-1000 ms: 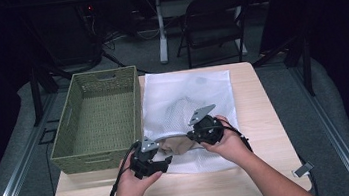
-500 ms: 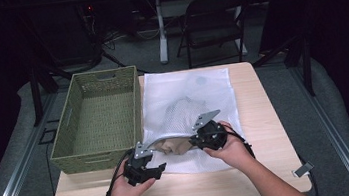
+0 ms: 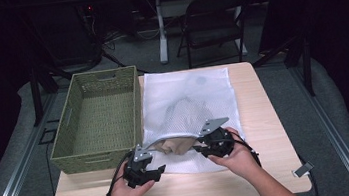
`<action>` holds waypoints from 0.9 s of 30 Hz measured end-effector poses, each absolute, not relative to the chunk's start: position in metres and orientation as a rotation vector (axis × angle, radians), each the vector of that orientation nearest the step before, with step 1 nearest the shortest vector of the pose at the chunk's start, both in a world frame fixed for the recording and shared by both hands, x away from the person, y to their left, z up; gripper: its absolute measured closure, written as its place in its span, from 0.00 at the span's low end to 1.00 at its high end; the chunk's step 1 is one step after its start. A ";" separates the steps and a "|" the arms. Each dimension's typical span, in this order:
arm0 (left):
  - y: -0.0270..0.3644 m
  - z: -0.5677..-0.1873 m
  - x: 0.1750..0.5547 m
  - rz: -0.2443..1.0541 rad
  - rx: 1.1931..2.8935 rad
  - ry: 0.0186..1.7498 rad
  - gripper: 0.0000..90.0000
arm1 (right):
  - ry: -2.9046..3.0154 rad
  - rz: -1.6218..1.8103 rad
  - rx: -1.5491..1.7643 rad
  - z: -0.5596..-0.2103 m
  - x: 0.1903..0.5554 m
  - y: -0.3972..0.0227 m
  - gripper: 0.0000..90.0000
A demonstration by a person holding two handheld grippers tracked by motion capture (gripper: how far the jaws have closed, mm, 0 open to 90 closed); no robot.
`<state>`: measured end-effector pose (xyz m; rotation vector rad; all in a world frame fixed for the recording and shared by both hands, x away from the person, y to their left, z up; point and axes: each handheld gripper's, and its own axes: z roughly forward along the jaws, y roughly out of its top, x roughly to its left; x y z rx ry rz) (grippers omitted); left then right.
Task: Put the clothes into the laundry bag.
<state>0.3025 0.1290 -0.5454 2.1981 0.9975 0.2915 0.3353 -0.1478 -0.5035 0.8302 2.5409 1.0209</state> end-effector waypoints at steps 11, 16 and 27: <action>0.131 -0.543 0.302 0.283 2.188 1.002 0.46 | 2.486 1.040 0.906 -0.502 0.316 -0.163 0.62; 0.131 -0.539 0.302 0.284 2.180 0.988 0.46 | 2.440 1.039 0.942 -0.497 0.311 -0.174 0.60; 0.133 -0.536 0.304 0.277 2.173 0.990 0.46 | 2.308 1.013 1.083 -0.486 0.308 -0.211 0.55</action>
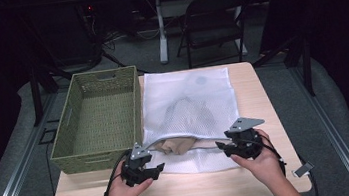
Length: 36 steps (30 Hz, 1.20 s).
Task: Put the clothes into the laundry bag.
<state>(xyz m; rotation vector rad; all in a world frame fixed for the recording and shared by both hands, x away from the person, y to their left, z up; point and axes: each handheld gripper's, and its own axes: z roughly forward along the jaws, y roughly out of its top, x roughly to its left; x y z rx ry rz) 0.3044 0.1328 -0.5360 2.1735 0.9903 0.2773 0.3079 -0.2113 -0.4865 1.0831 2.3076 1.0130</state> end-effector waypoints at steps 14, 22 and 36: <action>0.134 -0.537 0.303 0.297 2.170 0.996 0.45 | 2.204 0.920 1.317 -0.506 0.312 -0.256 0.48; 0.132 -0.538 0.302 0.324 2.189 0.986 0.44 | 2.188 0.931 1.412 -0.527 0.316 -0.268 0.44; 0.132 -0.540 0.302 0.344 2.185 0.983 0.43 | 2.223 0.951 1.470 -0.553 0.320 -0.269 0.41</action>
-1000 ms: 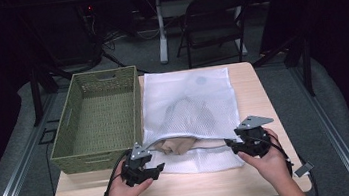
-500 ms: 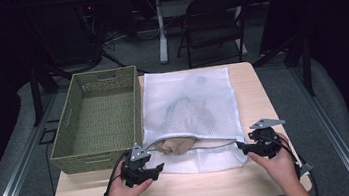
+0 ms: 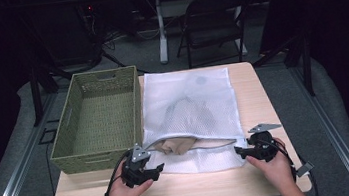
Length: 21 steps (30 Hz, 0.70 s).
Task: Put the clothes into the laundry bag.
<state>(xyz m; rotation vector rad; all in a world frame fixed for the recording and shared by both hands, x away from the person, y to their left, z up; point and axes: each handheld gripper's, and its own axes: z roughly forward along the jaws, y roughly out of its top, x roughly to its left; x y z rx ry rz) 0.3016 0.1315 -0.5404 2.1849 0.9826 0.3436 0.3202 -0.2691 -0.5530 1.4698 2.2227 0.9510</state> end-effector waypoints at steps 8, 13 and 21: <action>0.133 -0.540 0.300 0.356 2.178 0.995 0.42 | 2.263 0.971 1.481 -0.559 0.324 -0.267 0.41; 0.134 -0.541 0.300 0.351 2.186 0.999 0.41 | 2.259 0.977 1.496 -0.563 0.325 -0.266 0.42; 0.132 -0.543 0.299 0.330 2.194 1.006 0.40 | 2.281 0.958 1.510 -0.567 0.325 -0.266 0.48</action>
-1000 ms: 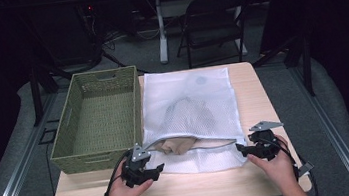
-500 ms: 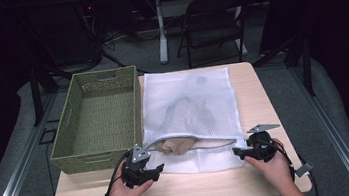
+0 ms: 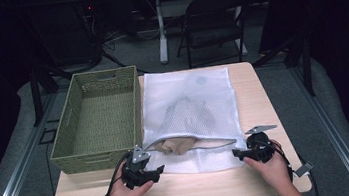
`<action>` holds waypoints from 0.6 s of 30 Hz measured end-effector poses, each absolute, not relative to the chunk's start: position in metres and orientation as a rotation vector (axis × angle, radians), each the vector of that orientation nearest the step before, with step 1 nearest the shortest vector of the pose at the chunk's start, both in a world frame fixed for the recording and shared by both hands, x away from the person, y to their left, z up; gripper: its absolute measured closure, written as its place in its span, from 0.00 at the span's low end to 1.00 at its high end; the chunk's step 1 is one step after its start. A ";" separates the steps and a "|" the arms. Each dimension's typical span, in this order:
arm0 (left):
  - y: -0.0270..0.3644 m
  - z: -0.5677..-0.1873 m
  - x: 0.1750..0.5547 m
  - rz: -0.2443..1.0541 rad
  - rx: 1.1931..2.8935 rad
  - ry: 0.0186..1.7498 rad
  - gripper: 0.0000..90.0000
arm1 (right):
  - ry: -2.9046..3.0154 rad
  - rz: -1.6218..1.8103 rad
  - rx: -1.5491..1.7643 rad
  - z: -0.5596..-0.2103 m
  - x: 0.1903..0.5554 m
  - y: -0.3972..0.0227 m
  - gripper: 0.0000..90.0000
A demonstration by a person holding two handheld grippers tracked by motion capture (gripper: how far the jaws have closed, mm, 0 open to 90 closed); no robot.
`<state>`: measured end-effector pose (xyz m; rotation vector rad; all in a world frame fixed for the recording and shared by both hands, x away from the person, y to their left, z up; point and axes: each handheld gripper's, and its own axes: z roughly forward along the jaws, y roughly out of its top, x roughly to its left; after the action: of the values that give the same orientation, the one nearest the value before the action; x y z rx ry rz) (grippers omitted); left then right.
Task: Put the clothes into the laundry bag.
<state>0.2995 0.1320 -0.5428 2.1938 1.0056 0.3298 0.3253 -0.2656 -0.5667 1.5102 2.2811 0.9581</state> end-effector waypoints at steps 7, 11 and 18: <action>0.136 -0.541 0.298 0.321 2.199 1.024 0.39 | 2.280 0.958 1.474 -0.563 0.325 -0.267 0.74; 0.138 -0.541 0.294 0.299 2.204 1.071 0.39 | 2.306 0.968 1.455 -0.562 0.327 -0.268 0.88; 0.149 -0.547 0.292 0.299 2.201 1.144 0.37 | 2.329 0.962 1.426 -0.560 0.331 -0.265 0.94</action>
<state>0.2917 0.1490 -0.5473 2.2014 1.1442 0.2987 0.3306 -0.2647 -0.5597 1.4264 2.3293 0.9620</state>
